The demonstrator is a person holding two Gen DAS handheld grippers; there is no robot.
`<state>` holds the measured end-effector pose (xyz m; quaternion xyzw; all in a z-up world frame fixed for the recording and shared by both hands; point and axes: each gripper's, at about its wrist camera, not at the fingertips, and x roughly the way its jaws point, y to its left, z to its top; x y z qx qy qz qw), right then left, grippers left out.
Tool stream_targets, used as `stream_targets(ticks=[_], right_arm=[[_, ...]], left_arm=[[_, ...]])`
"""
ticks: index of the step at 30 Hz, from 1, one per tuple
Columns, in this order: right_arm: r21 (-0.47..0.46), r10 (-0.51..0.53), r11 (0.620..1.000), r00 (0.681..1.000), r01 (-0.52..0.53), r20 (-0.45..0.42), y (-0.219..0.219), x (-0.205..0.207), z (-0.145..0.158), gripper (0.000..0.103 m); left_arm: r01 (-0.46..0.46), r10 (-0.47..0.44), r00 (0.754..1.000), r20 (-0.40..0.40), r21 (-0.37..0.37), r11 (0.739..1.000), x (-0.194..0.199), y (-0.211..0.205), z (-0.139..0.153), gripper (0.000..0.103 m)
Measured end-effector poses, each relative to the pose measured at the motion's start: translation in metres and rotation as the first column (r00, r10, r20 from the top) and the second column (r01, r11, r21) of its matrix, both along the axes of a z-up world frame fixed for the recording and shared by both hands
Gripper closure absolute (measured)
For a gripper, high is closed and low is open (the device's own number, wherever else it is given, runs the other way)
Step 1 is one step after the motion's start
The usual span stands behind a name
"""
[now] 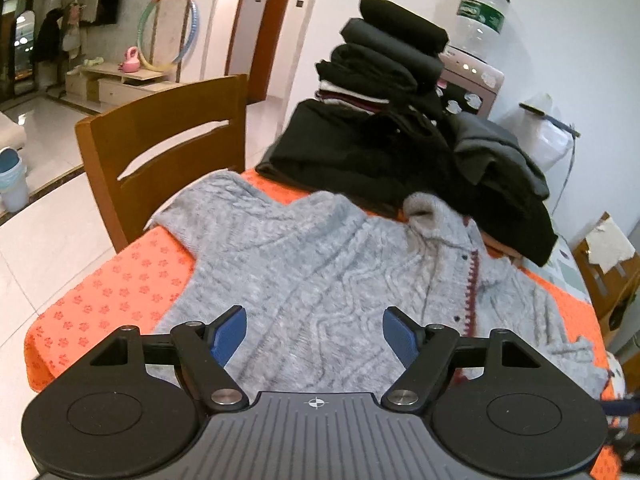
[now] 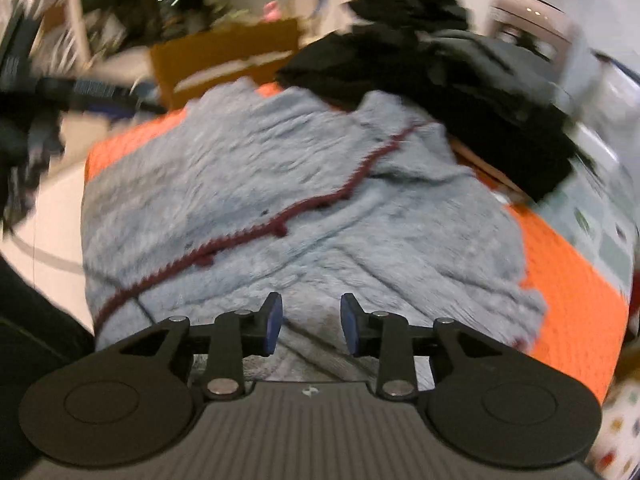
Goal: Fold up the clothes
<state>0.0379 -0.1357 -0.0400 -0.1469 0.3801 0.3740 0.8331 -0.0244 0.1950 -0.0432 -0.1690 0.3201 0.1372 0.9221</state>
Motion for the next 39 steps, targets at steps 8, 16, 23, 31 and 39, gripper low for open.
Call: stream_targets(ticks=[8, 16, 23, 31, 39], right_arm=[[0.172, -0.384, 0.902, 0.918, 0.395, -0.095, -0.075, 0.017, -0.007, 0.059], [0.239, -0.529, 0.769, 0.800, 0.593, -0.285, -0.116, 0.047, -0.050, 0.054], [0.243, -0.488, 0.774, 0.795, 0.584, -0.360, -0.097, 0.068, -0.064, 0.090], [0.494, -0.101, 0.836, 0.953, 0.236, -0.284, -0.039, 0.051, 0.006, 0.071], [0.387, -0.123, 0.898, 0.963, 0.211, -0.239, -0.044, 0.060, 0.004, 0.056]], left_arm=[[0.069, -0.069, 0.998, -0.005, 0.005, 0.998, 0.013, -0.023, 0.001, 0.026], [0.081, -0.081, 0.997, 0.007, 0.005, 0.997, 0.015, -0.030, 0.006, 0.025], [0.049, -0.049, 0.999, 0.014, 0.002, 0.999, 0.009, -0.025, 0.008, 0.025], [-0.010, 0.010, 1.000, 0.012, -0.007, 1.000, 0.004, -0.018, 0.006, 0.025], [-0.004, 0.005, 1.000, 0.019, -0.046, 0.999, 0.008, -0.023, 0.003, 0.024]])
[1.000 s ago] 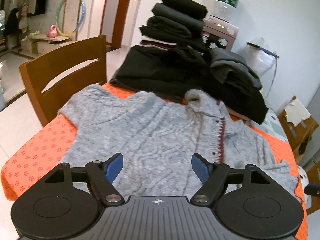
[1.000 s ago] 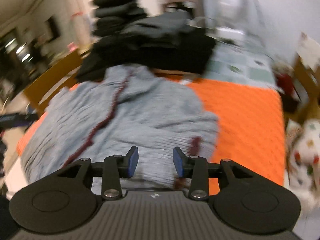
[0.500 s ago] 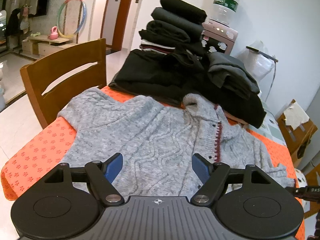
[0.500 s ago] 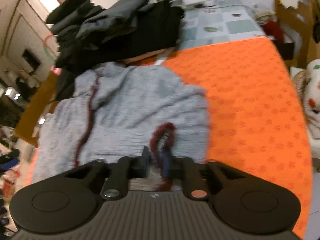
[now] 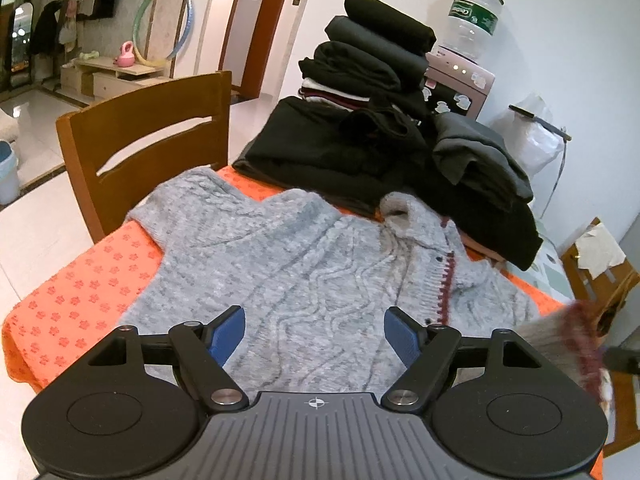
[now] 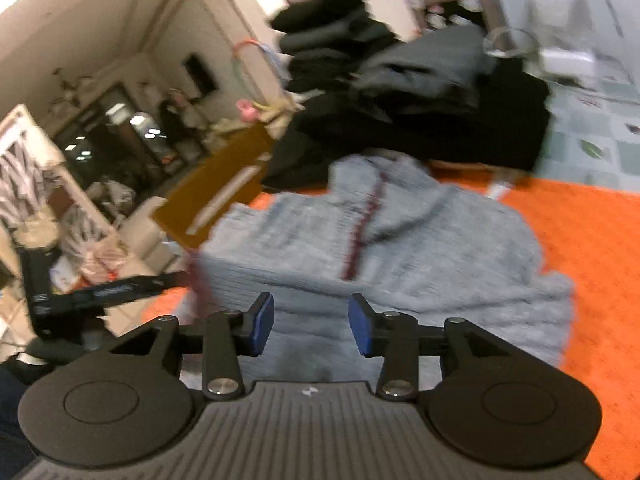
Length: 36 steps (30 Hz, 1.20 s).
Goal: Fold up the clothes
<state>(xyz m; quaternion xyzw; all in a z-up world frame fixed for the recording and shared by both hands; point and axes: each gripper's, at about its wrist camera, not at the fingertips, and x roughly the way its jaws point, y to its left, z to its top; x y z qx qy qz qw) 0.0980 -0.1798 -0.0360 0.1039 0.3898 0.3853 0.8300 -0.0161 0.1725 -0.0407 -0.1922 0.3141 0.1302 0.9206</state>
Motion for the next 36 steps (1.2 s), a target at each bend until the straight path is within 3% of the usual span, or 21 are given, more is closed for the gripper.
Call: stream_targets(ticks=[7, 16, 19, 20, 21, 23, 24, 27, 29, 32, 36], right_arm=[[-0.080, -0.095, 0.993, 0.994, 0.090, -0.062, -0.031, 0.014, -0.025, 0.054], [-0.173, -0.198, 0.966, 0.980, 0.192, -0.021, -0.050, 0.043, -0.034, 0.053], [-0.200, -0.176, 0.965, 0.984, 0.172, 0.001, -0.050, 0.067, -0.031, 0.054], [-0.213, -0.158, 0.965, 0.987, 0.155, 0.000, -0.048, 0.076, -0.031, 0.054], [-0.232, -0.137, 0.964, 0.991, 0.131, -0.011, -0.045, 0.088, -0.033, 0.060], [-0.267, -0.100, 0.960, 0.993, 0.081, -0.058, -0.036, 0.111, -0.040, 0.073], [-0.279, -0.081, 0.959, 0.992, 0.051, -0.096, -0.032, 0.119, -0.048, 0.075], [-0.314, -0.031, 0.949, 0.979, -0.036, -0.203, -0.019, 0.142, -0.070, 0.080], [-0.400, -0.059, 0.916, 0.976, -0.030, -0.208, -0.020, 0.150, -0.087, 0.081], [-0.481, -0.145, 0.875, 0.977, 0.053, -0.155, -0.034, 0.155, -0.096, 0.103], [-0.444, -0.233, 0.880, 0.969, 0.171, -0.089, -0.053, 0.142, -0.083, 0.100]], left_arm=[[-0.017, 0.017, 1.000, 0.007, -0.062, 0.998, 0.007, 0.003, -0.003, 0.021], [-0.005, -0.004, 0.995, -0.102, -0.084, 0.996, 0.026, 0.004, -0.032, 0.021], [0.027, -0.040, 0.989, -0.141, -0.097, 0.995, 0.034, 0.001, -0.048, 0.033], [0.047, -0.062, 0.986, -0.157, -0.097, 0.994, 0.038, -0.001, -0.052, 0.044], [0.066, -0.082, 0.982, -0.171, -0.095, 0.993, 0.040, -0.003, -0.056, 0.056], [0.100, -0.116, 0.974, -0.194, -0.091, 0.991, 0.044, -0.007, -0.063, 0.069], [0.110, -0.125, 0.971, -0.205, -0.085, 0.990, 0.046, -0.009, -0.065, 0.073], [0.123, -0.136, 0.962, -0.238, -0.066, 0.990, 0.049, -0.011, -0.072, 0.075], [0.118, -0.131, 0.959, -0.252, -0.065, 0.991, 0.048, -0.009, -0.076, 0.075], [0.109, -0.123, 0.960, -0.250, -0.069, 0.992, 0.047, -0.005, -0.079, 0.075], [0.103, -0.119, 0.966, -0.231, -0.080, 0.991, 0.047, -0.002, -0.080, 0.073]])
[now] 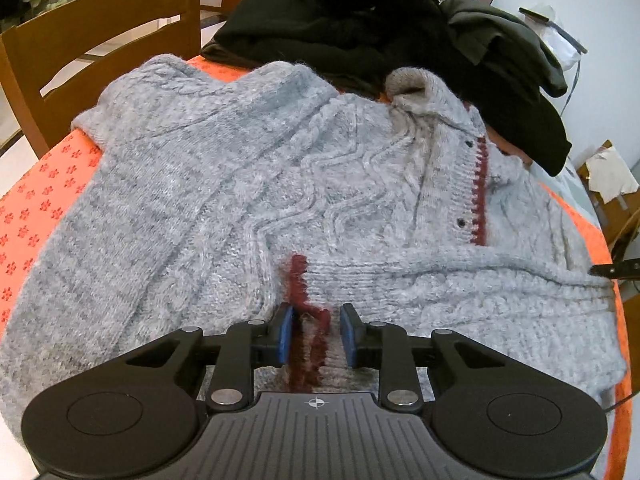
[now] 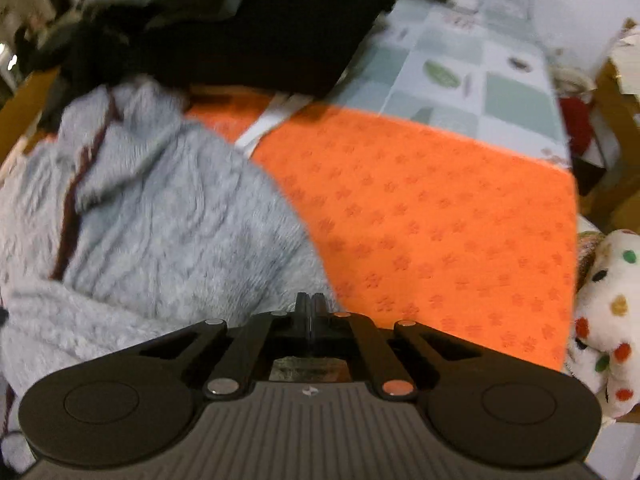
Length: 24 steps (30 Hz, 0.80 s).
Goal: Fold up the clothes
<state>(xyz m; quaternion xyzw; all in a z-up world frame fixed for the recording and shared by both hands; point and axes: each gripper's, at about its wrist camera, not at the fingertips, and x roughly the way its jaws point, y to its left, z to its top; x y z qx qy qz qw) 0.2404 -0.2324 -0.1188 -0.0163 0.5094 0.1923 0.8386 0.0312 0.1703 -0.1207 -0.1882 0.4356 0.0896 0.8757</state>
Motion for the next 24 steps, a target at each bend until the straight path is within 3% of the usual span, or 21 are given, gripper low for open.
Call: stream_targets(ticks=[5, 7, 9, 12, 24], right_arm=[[0.081, -0.063, 0.995, 0.996, 0.058, 0.058, -0.009, -0.026, 0.028, 0.072], [0.101, -0.074, 0.993, 0.995, 0.067, 0.071, -0.010, -0.040, 0.039, 0.066], [0.102, -0.072, 0.993, 0.994, 0.063, 0.084, -0.007, -0.054, 0.047, 0.052], [0.103, -0.061, 0.993, 0.993, 0.051, 0.098, -0.002, -0.076, 0.058, 0.041], [0.081, -0.009, 0.997, 0.992, -0.001, 0.123, 0.058, -0.151, 0.061, 0.014]], left_arm=[[-0.001, 0.002, 0.999, 0.044, -0.012, 1.000, -0.003, 0.004, 0.007, 0.071], [-0.006, 0.007, 0.998, 0.065, -0.015, 1.000, -0.006, 0.007, 0.012, 0.064], [-0.014, 0.015, 0.996, 0.086, -0.012, 1.000, -0.009, 0.011, 0.018, 0.054], [-0.025, 0.025, 0.994, 0.108, -0.002, 1.000, -0.014, 0.019, 0.025, 0.048], [-0.091, 0.085, 0.990, 0.115, 0.047, 0.995, -0.031, 0.086, 0.042, 0.037]])
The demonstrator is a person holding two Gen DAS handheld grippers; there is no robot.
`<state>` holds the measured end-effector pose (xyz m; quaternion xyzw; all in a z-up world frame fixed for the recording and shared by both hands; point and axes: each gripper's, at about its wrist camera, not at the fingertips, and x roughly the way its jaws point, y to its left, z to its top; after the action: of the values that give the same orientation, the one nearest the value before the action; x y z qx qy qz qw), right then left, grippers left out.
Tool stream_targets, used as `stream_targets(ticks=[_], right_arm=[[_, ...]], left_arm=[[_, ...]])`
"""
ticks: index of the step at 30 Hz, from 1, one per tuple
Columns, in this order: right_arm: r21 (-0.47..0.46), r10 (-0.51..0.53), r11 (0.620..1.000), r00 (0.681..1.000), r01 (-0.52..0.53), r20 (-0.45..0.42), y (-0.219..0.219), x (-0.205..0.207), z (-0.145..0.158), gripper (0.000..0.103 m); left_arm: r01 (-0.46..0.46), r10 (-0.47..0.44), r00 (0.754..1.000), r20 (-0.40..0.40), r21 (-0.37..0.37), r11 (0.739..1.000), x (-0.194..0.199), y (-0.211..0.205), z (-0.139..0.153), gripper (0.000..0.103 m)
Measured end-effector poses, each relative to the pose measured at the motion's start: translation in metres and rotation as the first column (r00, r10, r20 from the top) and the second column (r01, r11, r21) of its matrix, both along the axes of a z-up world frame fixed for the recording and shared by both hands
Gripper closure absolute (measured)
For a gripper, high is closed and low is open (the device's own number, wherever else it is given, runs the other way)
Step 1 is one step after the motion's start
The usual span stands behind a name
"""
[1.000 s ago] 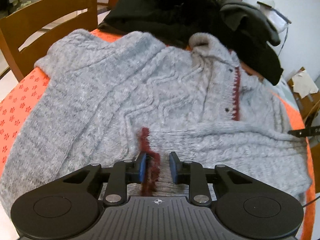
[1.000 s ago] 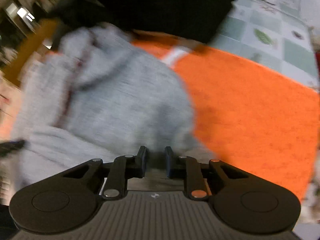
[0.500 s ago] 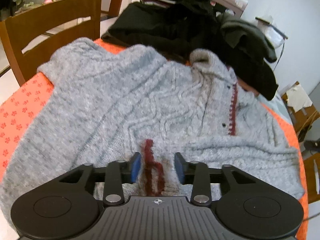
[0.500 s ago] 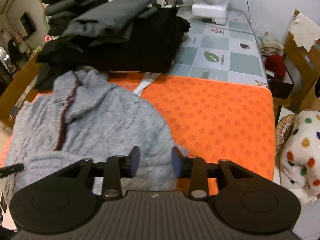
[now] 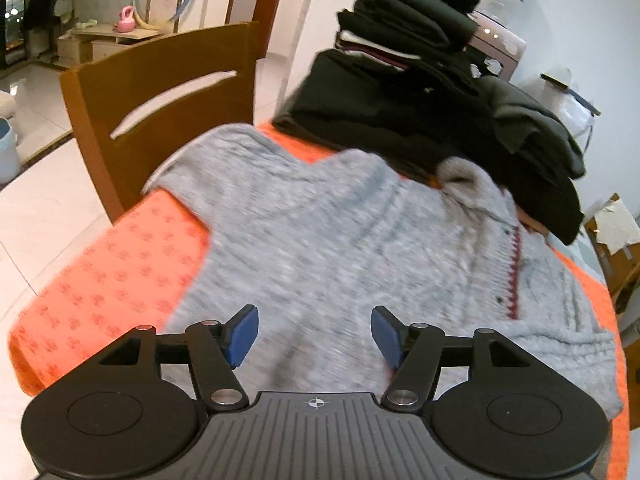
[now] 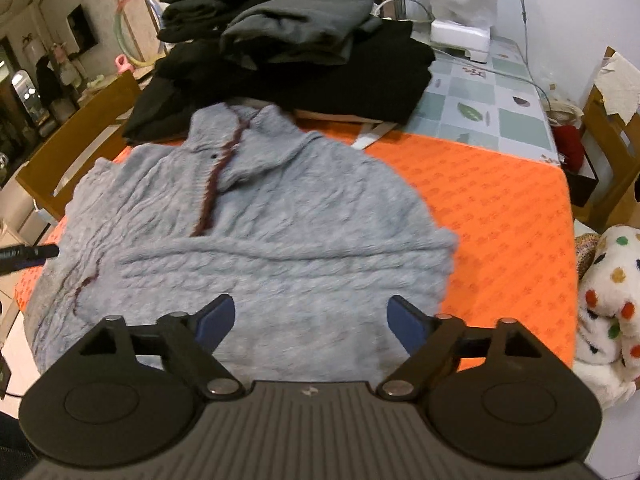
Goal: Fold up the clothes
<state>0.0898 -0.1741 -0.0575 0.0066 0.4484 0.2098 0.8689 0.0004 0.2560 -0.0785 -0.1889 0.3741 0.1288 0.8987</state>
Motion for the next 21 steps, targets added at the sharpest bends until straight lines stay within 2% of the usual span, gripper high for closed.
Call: stream_targets(ticks=[6, 11, 21], right_arm=[[0.037, -0.052, 0.998, 0.999, 0.052, -0.008, 0.041, -0.018, -0.008, 0.013], [0.044, -0.133, 0.990, 0.991, 0.133, -0.004, 0.085, -0.026, -0.014, 0.013], [0.041, -0.255, 0.966, 0.967, 0.255, 0.003, 0.172, -0.041, -0.012, 0.012]], left_arm=[[0.017, -0.017, 1.000, 0.006, 0.036, 0.999, 0.006, 0.053, 0.006, 0.035], [0.082, -0.082, 0.997, -0.005, 0.052, 0.995, 0.021, 0.101, 0.006, 0.035], [0.230, -0.229, 0.973, -0.019, 0.086, 0.969, 0.059, 0.180, -0.020, 0.036]])
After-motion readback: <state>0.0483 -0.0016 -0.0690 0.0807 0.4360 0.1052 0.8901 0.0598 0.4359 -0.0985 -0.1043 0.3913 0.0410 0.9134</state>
